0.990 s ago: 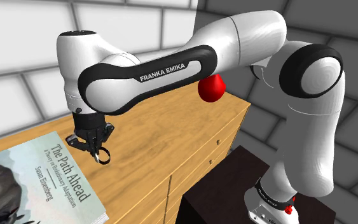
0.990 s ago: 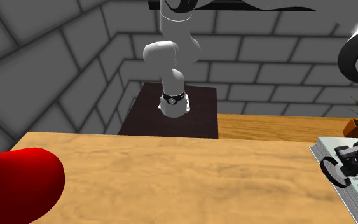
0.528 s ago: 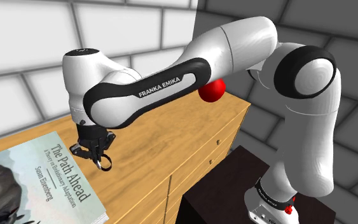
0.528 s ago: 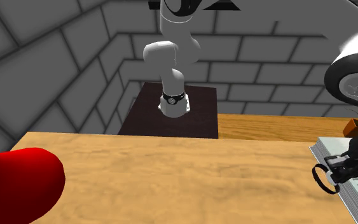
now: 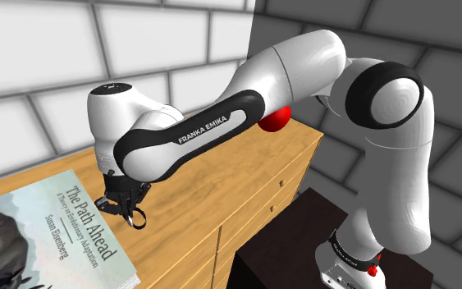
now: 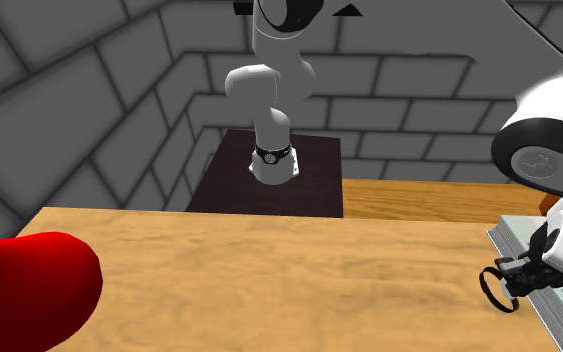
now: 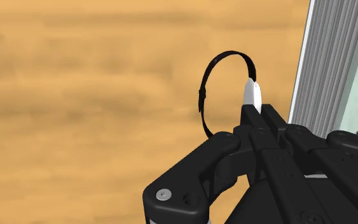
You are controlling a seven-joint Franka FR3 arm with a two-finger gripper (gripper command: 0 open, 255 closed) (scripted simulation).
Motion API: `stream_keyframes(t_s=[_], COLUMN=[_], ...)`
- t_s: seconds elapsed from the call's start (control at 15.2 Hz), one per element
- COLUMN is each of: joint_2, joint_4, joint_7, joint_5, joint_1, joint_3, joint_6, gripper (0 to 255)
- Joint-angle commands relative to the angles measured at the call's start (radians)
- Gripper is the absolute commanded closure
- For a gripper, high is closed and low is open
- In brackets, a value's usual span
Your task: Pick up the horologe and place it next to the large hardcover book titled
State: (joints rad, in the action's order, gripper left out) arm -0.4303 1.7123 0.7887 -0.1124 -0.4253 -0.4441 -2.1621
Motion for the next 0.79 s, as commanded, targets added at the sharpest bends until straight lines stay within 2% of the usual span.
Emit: stream_keyframes(t_s=[0.0, 0.33, 0.4, 0.73], joint_2=[-0.004, -0.004, -0.004, -0.004], joint_4=[-0.002, -0.002, -0.002, -0.002], joint_7=[0.000, 0.000, 0.000, 0.000], joint_5=[-0.002, -0.001, -0.001, -0.001], joint_1=[-0.001, -0.001, -0.001, -0.001], joint_3=[0.001, 0.001, 0.001, 0.001], joint_6=[-0.002, -0.002, -0.002, -0.002], gripper=[255, 255, 0, 0])
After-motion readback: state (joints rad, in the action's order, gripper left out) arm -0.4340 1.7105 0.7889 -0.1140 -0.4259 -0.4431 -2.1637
